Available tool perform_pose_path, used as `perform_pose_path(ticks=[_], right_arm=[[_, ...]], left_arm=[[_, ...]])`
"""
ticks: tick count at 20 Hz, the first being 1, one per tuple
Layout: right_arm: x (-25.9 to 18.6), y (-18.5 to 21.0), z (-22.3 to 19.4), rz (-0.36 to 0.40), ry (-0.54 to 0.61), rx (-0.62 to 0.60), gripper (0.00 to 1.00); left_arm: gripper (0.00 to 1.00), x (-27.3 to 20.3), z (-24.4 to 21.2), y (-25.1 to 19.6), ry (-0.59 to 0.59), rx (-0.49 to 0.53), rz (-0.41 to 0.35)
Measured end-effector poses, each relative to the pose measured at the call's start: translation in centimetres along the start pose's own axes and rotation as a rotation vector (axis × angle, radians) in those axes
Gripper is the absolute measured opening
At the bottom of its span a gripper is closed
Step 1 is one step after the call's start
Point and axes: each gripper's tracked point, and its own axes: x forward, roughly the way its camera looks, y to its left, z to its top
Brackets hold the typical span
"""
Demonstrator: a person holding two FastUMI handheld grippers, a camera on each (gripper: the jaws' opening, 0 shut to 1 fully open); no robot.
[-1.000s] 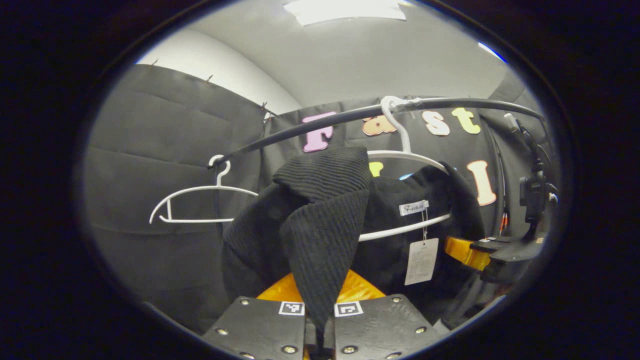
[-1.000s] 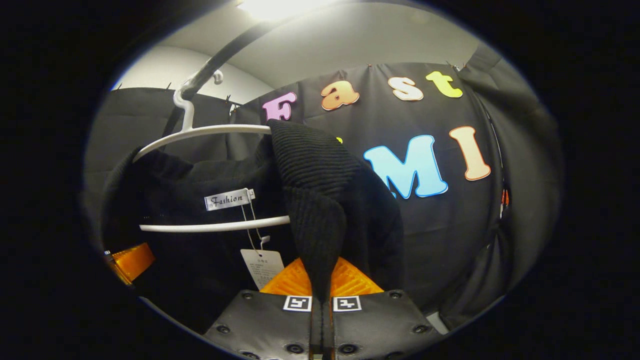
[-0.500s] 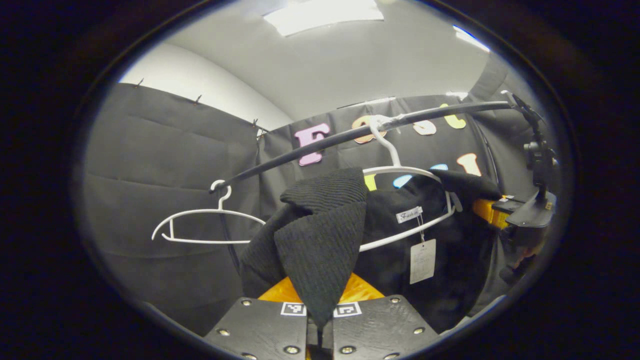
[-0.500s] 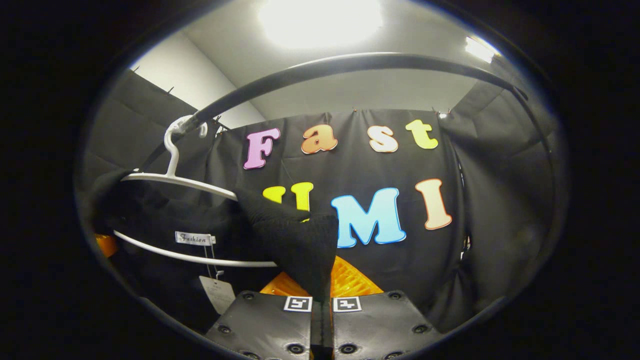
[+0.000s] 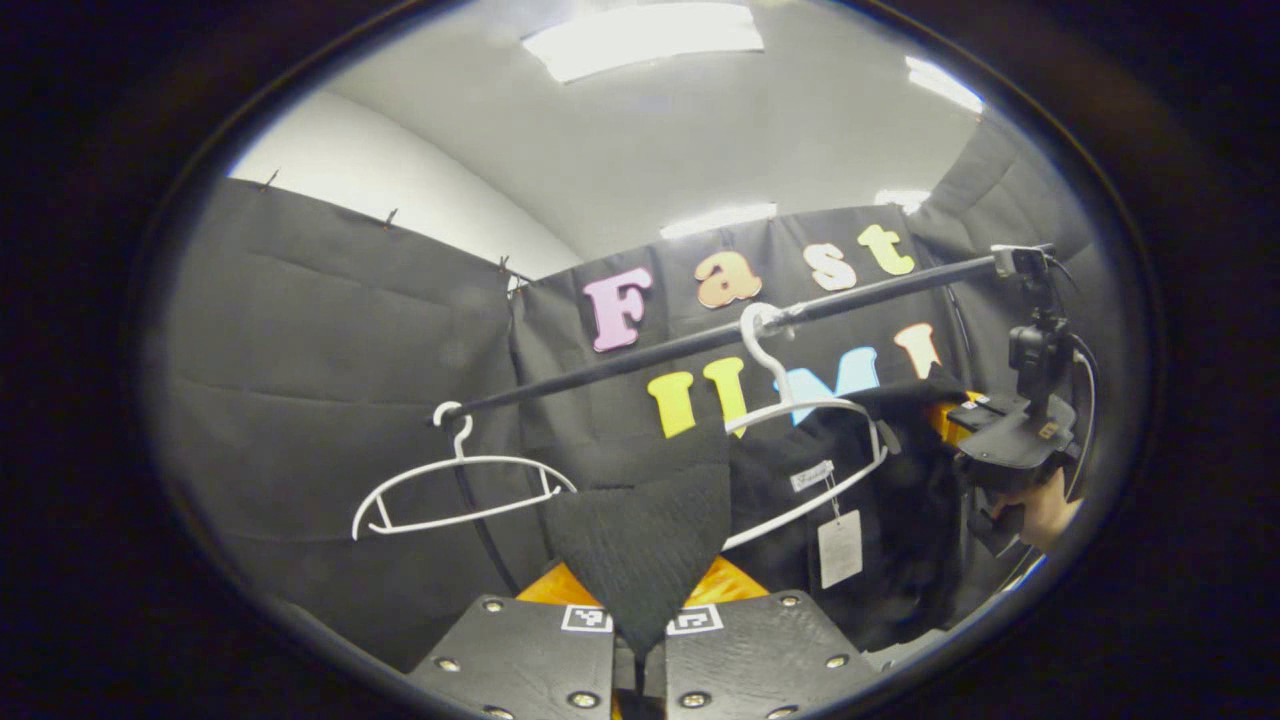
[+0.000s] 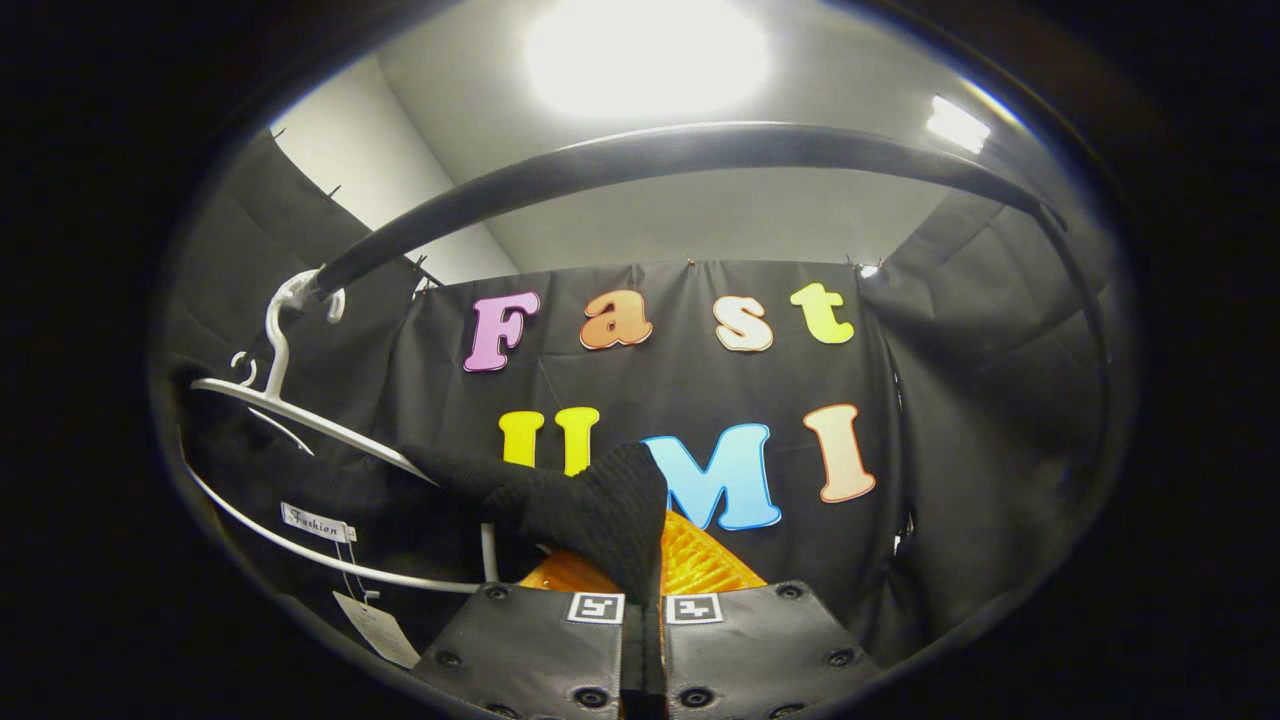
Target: Grasp the clothes on the hanger with both hands and then place them into the laundry hamper below.
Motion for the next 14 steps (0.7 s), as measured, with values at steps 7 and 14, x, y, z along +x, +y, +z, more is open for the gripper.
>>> perform_pose_path(ticks=[7,14], right_arm=[[1.5,-0.2,0.7,0.012,-0.058,-0.02,0.01],[6.1,-0.3,-3.4,0.1,0.053,0.15,0.01]], left_arm=[[0.03,1.6,2.4,5.7,-0.052,-0.042,0.04],[0.03,3.9,3.4,11.5,-0.1,-0.172,-0.04]])
